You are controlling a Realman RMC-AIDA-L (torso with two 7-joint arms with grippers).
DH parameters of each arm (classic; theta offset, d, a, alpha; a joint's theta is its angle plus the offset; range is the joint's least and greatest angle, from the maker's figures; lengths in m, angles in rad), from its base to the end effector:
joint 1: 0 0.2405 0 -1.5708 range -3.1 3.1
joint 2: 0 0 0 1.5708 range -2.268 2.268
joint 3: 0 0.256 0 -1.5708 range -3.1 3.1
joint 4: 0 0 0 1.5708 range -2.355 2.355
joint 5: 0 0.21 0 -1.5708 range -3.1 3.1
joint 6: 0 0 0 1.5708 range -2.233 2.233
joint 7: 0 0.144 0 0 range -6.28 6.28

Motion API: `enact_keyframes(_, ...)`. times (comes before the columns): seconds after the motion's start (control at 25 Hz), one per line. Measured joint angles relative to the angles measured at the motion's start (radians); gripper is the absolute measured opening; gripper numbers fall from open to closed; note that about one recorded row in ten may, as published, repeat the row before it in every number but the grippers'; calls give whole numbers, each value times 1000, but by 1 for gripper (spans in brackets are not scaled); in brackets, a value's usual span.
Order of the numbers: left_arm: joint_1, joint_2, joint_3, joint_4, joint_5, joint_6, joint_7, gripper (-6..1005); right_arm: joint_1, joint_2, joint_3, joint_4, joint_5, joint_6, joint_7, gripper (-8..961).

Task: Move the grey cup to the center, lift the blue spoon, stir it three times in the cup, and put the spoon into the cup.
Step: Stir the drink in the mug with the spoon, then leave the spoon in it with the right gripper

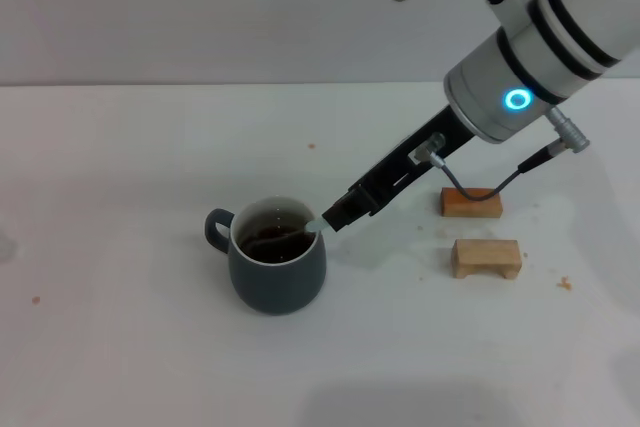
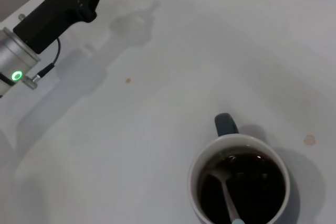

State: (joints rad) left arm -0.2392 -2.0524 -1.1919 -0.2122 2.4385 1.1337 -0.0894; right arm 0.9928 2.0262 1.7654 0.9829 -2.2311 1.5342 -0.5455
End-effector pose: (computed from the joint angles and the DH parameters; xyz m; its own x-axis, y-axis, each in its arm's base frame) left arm -0.3986 0.2769 0.0278 0.7211 0.0189 0.6926 0.6808 0.1667 -0.7133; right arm 0.0741 0.3876 -0.0344 0.7950 -0.5890 0.1453 -0.5773 -0.8081 -0.1169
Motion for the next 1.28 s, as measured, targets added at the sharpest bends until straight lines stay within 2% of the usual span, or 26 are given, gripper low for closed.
enact_keyframes(0.32,0,0,0,4,-2,9,-1,1,32,4,-3,-38,-3,-14,2,159)
enact_keyframes(0.96,6,4,0,4,1,11,-3,0,37,3,6,-38,-27,-18,36,158)
enact_keyframes(1.28,6,3,0,4,4,17,-1,0,23,-4,10,-39,-41,-7,50,158)
